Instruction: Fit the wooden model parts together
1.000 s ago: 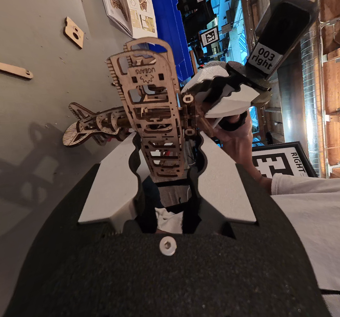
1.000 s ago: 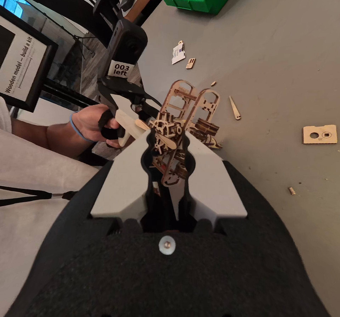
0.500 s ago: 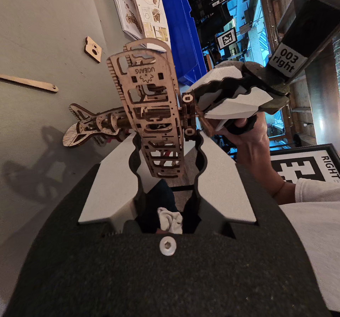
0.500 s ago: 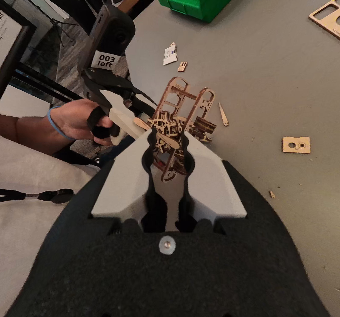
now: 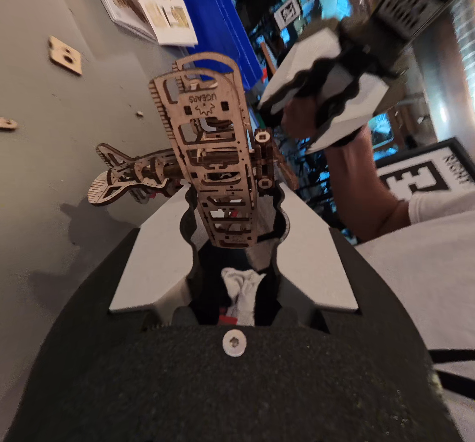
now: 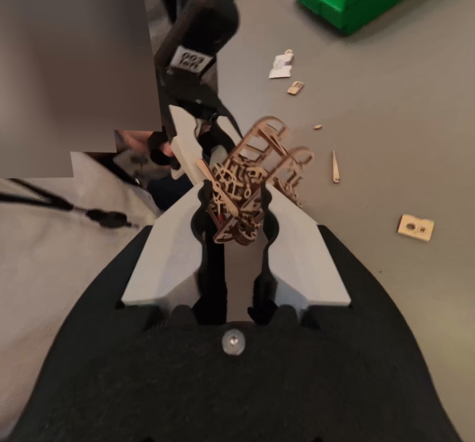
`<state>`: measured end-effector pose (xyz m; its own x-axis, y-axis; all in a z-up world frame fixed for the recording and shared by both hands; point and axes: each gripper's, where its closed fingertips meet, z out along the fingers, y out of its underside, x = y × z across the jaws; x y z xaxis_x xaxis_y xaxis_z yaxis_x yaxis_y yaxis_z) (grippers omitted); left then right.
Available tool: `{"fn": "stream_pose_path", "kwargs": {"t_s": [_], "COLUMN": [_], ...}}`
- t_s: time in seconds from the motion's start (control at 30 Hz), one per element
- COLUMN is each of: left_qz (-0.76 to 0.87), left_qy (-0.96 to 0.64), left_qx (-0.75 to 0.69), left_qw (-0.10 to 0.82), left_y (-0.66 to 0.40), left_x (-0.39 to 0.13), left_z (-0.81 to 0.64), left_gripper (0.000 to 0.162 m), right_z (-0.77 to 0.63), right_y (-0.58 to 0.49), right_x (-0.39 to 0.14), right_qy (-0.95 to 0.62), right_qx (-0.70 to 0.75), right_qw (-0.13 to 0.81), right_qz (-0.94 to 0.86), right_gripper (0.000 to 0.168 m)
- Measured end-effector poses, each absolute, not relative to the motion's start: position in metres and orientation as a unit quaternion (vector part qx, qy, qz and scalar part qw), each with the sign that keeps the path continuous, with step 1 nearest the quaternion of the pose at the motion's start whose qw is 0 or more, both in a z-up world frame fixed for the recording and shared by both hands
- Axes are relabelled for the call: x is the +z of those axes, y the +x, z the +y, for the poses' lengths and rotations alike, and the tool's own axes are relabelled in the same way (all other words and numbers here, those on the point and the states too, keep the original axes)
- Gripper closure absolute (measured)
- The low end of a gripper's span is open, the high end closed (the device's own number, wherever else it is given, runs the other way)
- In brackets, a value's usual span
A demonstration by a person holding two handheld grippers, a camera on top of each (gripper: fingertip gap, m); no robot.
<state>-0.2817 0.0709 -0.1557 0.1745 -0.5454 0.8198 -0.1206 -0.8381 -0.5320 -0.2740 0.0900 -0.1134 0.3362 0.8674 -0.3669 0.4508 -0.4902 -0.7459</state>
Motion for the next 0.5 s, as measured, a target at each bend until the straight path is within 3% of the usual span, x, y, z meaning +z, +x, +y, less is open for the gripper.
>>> {"fn": "stream_pose_path", "kwargs": {"t_s": [0.3,0.5], "left_qz": [0.327,0.315], "left_qy": [-0.747,-0.749], "left_qx": [-0.556,-0.567], "left_qw": [0.163,0.138], "left_y": [-0.275,-0.268], "left_x": [-0.154,-0.157], "left_z": [0.032,0.025], "left_gripper": [0.104,0.104], "right_z": [0.039,0.032], "right_y": [-0.279,-0.273], "right_x": [-0.123,-0.132], "right_qy": [-0.699,-0.673], "right_qx": [0.378,0.332], "right_qw": [0.061,0.015], "right_qz": [-0.604,-0.66], "right_gripper": [0.131,0.136]}}
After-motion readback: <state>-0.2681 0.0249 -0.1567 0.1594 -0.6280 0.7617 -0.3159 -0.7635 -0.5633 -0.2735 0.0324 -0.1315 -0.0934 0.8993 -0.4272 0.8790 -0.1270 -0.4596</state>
